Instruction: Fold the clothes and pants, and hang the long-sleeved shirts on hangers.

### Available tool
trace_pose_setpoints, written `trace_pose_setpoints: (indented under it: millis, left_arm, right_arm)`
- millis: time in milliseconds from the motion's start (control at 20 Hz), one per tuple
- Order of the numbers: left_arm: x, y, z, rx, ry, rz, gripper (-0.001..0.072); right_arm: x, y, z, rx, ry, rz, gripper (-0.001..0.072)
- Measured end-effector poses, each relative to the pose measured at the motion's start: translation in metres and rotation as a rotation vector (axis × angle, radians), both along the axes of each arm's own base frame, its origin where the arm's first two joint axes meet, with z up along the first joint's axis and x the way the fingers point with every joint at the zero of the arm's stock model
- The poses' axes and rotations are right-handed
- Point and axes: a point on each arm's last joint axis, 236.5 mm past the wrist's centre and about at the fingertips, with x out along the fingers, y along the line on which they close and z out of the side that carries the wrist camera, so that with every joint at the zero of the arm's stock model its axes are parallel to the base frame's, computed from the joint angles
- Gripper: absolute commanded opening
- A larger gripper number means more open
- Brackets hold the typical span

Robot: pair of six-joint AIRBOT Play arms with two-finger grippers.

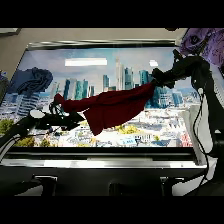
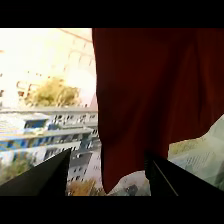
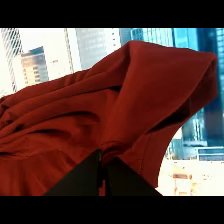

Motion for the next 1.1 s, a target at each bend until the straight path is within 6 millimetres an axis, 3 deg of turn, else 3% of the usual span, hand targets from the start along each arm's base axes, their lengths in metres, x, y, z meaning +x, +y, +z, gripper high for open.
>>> trace_pose_setpoints:
  millis: [300, 350, 450, 600, 700, 800, 950, 1000, 1100]
  left_arm:
    - [-0.012, -0.043, -0.027, -0.055, 0.07, -0.011, 0.0514]
    - [-0.013, -0.048, -0.03, -0.06, 0.079, -0.014, 0.0423]
    - [-0.013, -0.056, -0.037, -0.052, 0.087, -0.034, 0.0029]
    - [0.007, -0.06, -0.027, -0.043, 0.024, -0.064, 0.0021]
    - [0.037, -0.061, 0.009, -0.083, -0.065, -0.059, 0.0019]
    - [0.075, -0.052, 0.072, -0.125, -0.209, -0.053, 0.0019]
    - [0.125, -0.018, 0.208, -0.146, -0.499, -0.025, 0.002]
    - [0.131, -0.002, 0.259, -0.13, -0.601, -0.023, 0.002]
    - [0.124, 0.031, 0.352, -0.061, -0.775, -0.013, 0.0019]
  right_arm:
    - [-0.004, 0.002, -0.001, 0.004, 0.018, 0.008, 0.0026]
    - [-0.005, 0.002, -0.001, 0.004, 0.02, 0.009, 0.0026]
    - [-0.006, 0.002, 0.003, 0.004, 0.015, 0.01, 0.0026]
    - [-0.006, 0.001, 0.014, 0.0, -0.011, 0.008, 0.0025]
    - [-0.002, -0.002, 0.032, -0.011, -0.069, -0.007, 0.0025]
    - [0.006, -0.008, 0.07, -0.025, -0.187, -0.04, 0.0025]
    - [0.008, -0.022, 0.154, -0.039, -0.409, -0.136, 0.0025]
    - [0.002, -0.029, 0.183, -0.052, -0.479, -0.169, 0.0025]
    - [-0.024, -0.045, 0.247, -0.097, -0.613, -0.233, 0.0025]
